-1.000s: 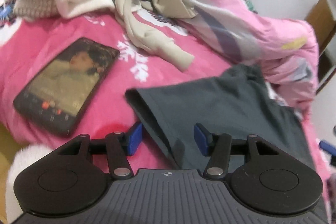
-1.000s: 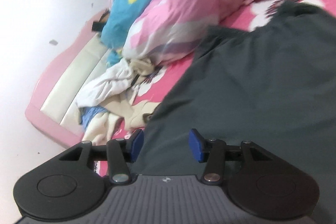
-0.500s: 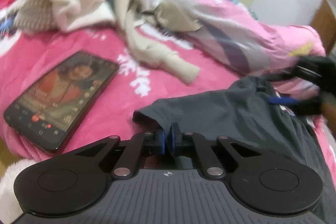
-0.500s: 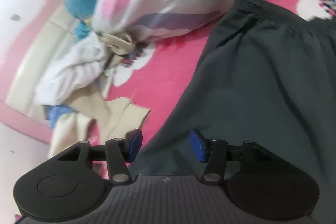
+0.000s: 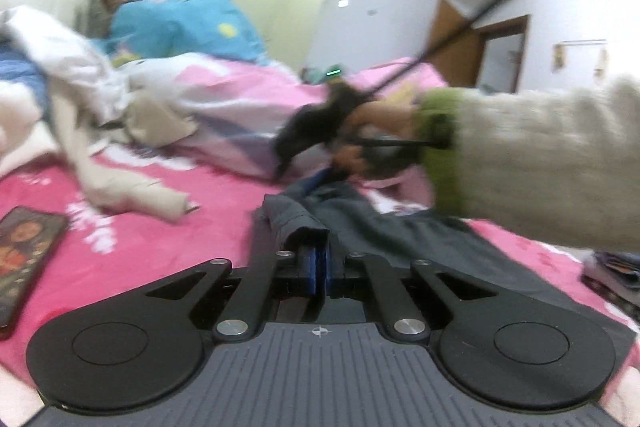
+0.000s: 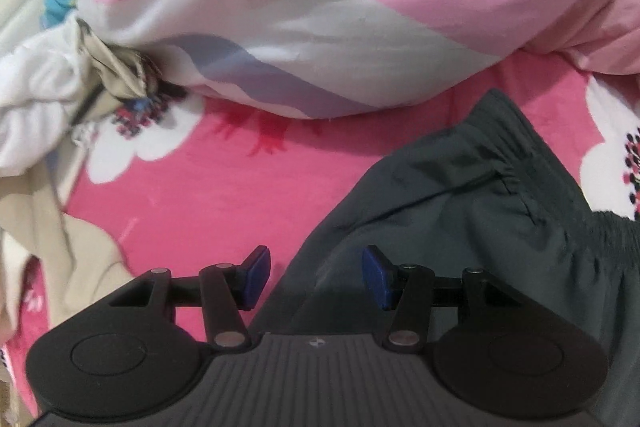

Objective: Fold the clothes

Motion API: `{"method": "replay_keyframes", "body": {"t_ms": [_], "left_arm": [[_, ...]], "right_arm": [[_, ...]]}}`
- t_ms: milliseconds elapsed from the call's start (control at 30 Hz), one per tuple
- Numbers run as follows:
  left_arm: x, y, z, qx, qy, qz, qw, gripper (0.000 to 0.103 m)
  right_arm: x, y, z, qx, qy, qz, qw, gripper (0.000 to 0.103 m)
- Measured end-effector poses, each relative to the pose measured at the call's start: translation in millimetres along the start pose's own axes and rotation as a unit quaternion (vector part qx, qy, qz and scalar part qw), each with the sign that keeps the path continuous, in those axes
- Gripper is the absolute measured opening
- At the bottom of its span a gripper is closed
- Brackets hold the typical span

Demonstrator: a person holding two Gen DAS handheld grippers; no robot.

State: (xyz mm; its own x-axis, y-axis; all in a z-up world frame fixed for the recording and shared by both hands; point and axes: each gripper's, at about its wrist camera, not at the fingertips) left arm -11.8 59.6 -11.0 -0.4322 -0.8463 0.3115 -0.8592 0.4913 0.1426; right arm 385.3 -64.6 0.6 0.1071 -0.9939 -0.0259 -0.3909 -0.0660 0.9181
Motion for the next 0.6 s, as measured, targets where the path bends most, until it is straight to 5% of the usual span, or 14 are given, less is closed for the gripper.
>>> {"method": "replay_keyframes", "body": {"t_ms": [267, 333, 433, 600], "left_arm": [[28.2, -10.5, 6.3, -0.001, -0.033, 0.076, 0.9965, 0.002], [35.8, -14.3, 8.4, -0.003, -0.041, 0.092, 0.9949, 0.002], [44.5, -21.1, 12.0, -0.01, -0.049, 0.109, 0.9928, 0.002], [51.5, -31.3, 15.6, -0.025, -0.049, 0.121, 0.9911, 0.002]], "right_arm": [[-4.5, -31.3, -14.3, -0.019, 0.02, 0.027, 0.999, 0.051], [-0.3, -33.4, -12.1, -0.01, 0.024, 0.023, 0.999, 0.042], [6.6, -30.2, -8.7, 0.01, 0.029, 0.018, 0.999, 0.013], [29.2, -5.9, -8.3, 0.043, 0.003, -0.028, 0.999, 0.003]]}}
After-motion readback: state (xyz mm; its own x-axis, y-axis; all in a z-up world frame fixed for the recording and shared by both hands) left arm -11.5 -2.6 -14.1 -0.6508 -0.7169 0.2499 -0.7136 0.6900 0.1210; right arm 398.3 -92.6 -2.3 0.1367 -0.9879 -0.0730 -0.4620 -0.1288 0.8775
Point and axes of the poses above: each gripper's, at about its wrist camera, not at the fingertips, and y roughly against the way its jaws point, x to its right, z to its underside, and after that the axes turned 10 degrees about z, right-handed
